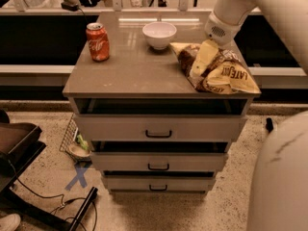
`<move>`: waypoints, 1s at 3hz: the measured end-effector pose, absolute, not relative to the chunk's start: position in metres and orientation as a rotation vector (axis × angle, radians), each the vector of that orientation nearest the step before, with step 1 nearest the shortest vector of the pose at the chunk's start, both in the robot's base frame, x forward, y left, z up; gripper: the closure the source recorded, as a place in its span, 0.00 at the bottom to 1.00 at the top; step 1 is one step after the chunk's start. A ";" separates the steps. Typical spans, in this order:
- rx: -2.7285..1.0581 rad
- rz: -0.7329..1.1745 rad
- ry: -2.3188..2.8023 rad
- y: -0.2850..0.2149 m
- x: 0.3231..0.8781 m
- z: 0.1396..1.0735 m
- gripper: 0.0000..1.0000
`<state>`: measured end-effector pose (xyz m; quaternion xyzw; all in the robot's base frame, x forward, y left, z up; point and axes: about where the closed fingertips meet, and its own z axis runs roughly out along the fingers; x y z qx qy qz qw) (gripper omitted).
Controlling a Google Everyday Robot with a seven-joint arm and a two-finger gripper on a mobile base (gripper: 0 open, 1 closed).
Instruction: Pick brown chip bag
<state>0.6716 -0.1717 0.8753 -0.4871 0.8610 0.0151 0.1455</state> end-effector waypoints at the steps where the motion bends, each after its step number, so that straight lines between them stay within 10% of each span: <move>1: -1.439 0.063 2.515 -0.159 0.679 0.840 0.16; 3: -1.440 0.066 2.513 -0.157 0.682 0.835 0.63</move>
Offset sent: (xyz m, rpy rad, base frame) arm 0.0066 0.0109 -0.0309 -0.0117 0.0423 0.0103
